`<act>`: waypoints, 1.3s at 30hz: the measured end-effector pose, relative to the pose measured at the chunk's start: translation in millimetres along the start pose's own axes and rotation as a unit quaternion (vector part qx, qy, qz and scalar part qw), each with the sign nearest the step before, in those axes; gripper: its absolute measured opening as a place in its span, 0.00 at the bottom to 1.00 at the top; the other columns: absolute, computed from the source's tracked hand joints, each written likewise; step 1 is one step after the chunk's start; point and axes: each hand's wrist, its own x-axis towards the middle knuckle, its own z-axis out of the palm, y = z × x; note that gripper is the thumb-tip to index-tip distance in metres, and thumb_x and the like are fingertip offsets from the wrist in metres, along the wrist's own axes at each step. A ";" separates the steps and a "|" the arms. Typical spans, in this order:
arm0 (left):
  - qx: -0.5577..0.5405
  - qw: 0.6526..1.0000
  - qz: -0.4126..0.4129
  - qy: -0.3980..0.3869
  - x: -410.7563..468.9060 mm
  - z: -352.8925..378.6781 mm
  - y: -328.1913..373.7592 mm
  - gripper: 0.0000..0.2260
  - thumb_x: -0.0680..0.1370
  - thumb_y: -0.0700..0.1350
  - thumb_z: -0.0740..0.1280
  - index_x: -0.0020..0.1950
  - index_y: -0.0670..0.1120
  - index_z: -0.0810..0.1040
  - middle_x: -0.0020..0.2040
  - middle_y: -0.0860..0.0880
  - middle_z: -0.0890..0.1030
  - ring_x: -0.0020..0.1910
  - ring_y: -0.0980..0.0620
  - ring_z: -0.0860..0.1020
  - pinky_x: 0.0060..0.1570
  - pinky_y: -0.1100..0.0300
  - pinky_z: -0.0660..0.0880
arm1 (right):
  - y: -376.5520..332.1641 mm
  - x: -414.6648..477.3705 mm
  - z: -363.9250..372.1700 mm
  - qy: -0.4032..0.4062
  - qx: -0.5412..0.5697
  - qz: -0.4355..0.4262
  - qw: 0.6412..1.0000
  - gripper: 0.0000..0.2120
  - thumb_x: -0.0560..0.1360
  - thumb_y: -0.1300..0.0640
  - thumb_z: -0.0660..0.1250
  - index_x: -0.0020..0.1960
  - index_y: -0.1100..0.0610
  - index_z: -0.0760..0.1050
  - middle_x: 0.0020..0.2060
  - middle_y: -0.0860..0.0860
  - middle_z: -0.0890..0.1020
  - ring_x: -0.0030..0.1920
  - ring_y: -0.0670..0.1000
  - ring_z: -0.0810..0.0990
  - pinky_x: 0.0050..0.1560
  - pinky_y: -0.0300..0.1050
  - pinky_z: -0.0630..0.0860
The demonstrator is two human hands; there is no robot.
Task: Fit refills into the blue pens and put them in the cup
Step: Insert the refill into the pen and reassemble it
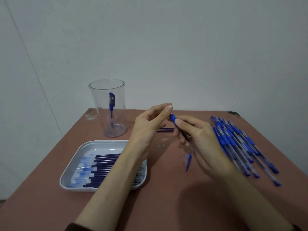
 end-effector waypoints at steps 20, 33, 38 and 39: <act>0.069 0.997 0.024 0.001 -0.2 1.9 1.2 0.08 0.75 0.50 0.67 0.47 0.48 0.83 0.42 0.54 0.84 0.47 0.62 0.80 0.49 0.72 0.74 | -2.6 5.1 -8.4 -0.046 0.068 0.089 0.993 0.11 0.78 0.59 0.62 0.51 0.62 0.81 0.27 0.52 0.71 0.25 0.45 0.61 0.26 0.38 0.55; 0.605 0.764 0.088 -0.206 -17.2 25.5 -34.3 0.15 0.73 0.55 0.69 0.58 0.53 0.80 0.46 0.53 0.79 0.49 0.51 0.75 0.47 0.58 0.72 | -2.9 12.9 -17.3 0.156 0.002 0.032 0.987 0.08 0.79 0.61 0.62 0.50 0.59 0.80 0.27 0.51 0.73 0.24 0.45 0.64 0.22 0.34 0.60; 0.483 0.867 0.100 -0.073 -4.3 13.9 -22.1 0.06 0.74 0.43 0.69 0.49 0.50 0.82 0.38 0.53 0.79 0.37 0.54 0.77 0.42 0.64 0.74 | -2.1 12.9 -16.2 0.151 -0.011 0.030 0.988 0.08 0.79 0.60 0.63 0.51 0.58 0.81 0.27 0.51 0.74 0.25 0.46 0.65 0.24 0.35 0.61; 0.405 0.910 0.086 -0.021 -0.6 9.8 -17.1 0.05 0.74 0.41 0.70 0.47 0.50 0.82 0.36 0.53 0.79 0.36 0.53 0.78 0.41 0.63 0.75 | -1.7 12.5 -15.5 0.149 -0.021 0.026 0.988 0.08 0.79 0.60 0.63 0.51 0.58 0.81 0.27 0.50 0.74 0.25 0.45 0.66 0.25 0.35 0.62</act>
